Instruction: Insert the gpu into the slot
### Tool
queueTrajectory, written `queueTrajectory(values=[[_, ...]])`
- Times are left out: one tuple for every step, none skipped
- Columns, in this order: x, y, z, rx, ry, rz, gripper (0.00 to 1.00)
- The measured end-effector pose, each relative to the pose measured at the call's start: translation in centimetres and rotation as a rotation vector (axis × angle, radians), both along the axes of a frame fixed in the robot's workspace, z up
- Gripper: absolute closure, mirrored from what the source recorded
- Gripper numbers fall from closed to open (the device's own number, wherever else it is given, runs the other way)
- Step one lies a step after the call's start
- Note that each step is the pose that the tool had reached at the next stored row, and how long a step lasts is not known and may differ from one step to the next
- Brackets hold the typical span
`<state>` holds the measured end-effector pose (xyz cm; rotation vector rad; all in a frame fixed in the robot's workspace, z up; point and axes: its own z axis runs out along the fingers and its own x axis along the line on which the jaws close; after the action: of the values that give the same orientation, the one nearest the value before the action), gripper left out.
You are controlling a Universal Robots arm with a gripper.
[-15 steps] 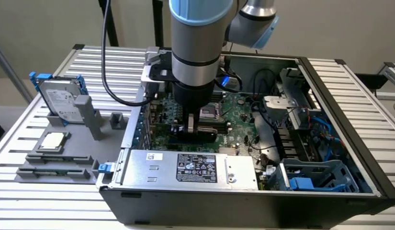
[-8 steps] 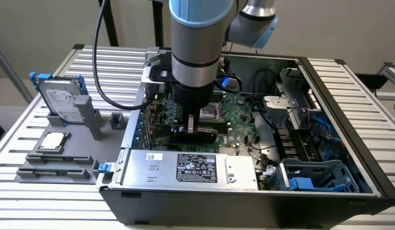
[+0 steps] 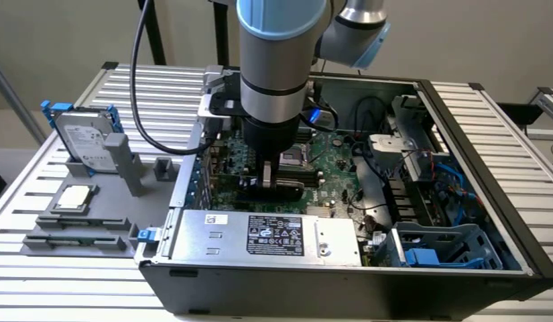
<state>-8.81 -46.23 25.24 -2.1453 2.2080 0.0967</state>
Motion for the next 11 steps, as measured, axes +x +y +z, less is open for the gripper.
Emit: queueTrajectory(values=[[0.00, 0.00, -0.04, 0.0001, 0.0000, 0.000, 0.74], [0.00, 0.00, -0.06, -0.0001, 0.0001, 0.000, 0.74], [0.00, 0.00, -0.09, -0.0002, 0.0001, 0.000, 0.74], [0.00, 0.00, -0.12, -0.0003, 0.0002, 0.000, 0.74], [0.00, 0.00, -0.17, -0.0001, 0.0001, 0.000, 0.74], [0.00, 0.00, -0.20, 0.0000, 0.0001, 0.000, 0.74], [0.00, 0.00, -0.23, 0.0002, 0.0000, 0.000, 0.74], [0.00, 0.00, -0.23, 0.0000, 0.0001, 0.000, 0.74], [0.00, 0.00, -0.23, 0.0000, 0.0001, 0.000, 0.74], [0.00, 0.00, -0.23, -0.0001, 0.0001, 0.000, 0.74], [0.00, 0.00, -0.24, -0.0003, 0.0002, 0.000, 0.74]])
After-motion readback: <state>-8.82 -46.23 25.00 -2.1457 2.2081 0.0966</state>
